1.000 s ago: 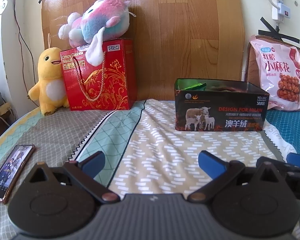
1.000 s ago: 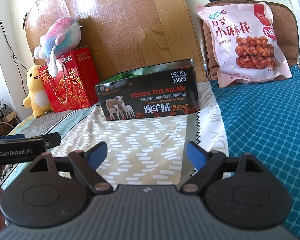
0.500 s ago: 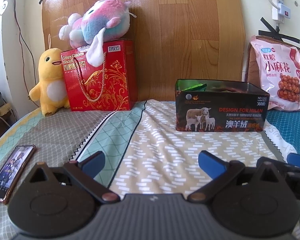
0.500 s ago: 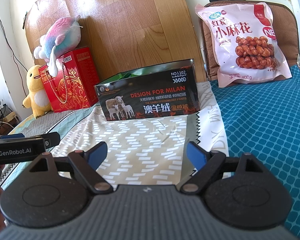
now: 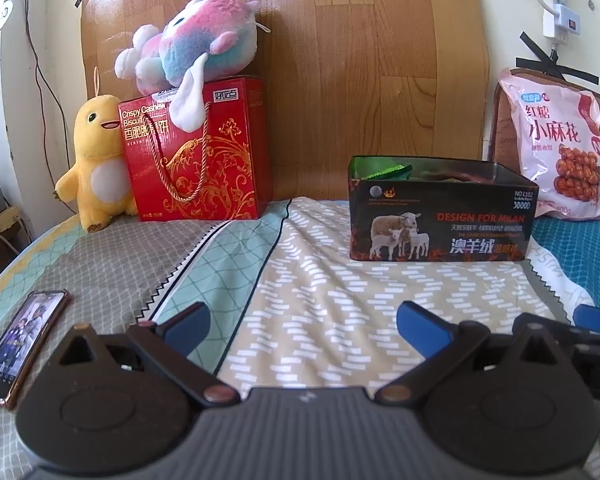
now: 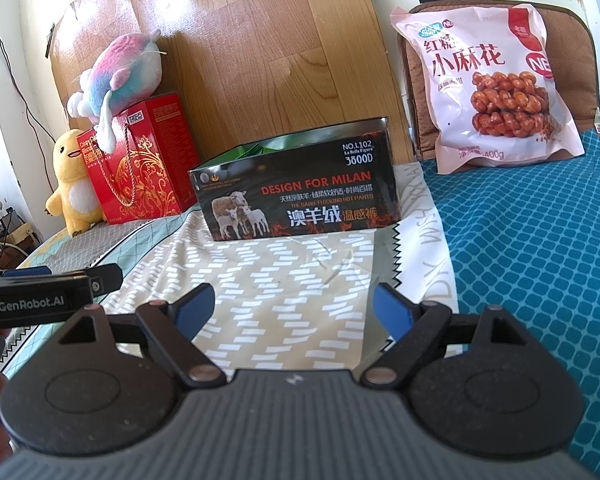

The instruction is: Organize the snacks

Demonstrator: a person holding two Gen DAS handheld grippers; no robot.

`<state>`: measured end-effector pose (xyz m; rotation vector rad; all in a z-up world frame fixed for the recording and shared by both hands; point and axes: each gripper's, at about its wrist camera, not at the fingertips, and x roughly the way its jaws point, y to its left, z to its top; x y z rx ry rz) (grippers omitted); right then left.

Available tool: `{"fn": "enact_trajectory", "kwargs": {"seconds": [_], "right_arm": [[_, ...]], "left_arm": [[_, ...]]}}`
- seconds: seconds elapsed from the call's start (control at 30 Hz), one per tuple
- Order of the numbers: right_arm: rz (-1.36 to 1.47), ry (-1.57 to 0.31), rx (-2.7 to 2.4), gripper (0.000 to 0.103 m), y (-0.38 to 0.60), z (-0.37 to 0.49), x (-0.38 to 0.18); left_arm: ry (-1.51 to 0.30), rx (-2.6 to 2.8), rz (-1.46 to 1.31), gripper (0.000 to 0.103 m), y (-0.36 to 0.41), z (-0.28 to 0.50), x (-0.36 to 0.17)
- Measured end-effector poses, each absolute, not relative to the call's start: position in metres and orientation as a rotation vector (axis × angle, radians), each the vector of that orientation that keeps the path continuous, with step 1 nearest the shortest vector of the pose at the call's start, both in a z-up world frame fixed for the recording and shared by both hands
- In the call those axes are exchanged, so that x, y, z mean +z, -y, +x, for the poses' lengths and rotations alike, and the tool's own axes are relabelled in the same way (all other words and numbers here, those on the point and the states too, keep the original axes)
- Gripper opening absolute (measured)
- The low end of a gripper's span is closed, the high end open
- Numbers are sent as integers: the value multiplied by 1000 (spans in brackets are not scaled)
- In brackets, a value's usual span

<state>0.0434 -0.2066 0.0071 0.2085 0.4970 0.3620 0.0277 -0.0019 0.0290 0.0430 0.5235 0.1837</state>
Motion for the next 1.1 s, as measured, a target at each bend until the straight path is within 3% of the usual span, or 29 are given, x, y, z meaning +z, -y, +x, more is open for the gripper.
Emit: {"fn": "enact_trajectory", "kwargs": {"seconds": [1.1], "right_arm": [[209,-496,361,88,205,42,7]], "left_arm": [[-608,136,44,103,9,36,20]]}}
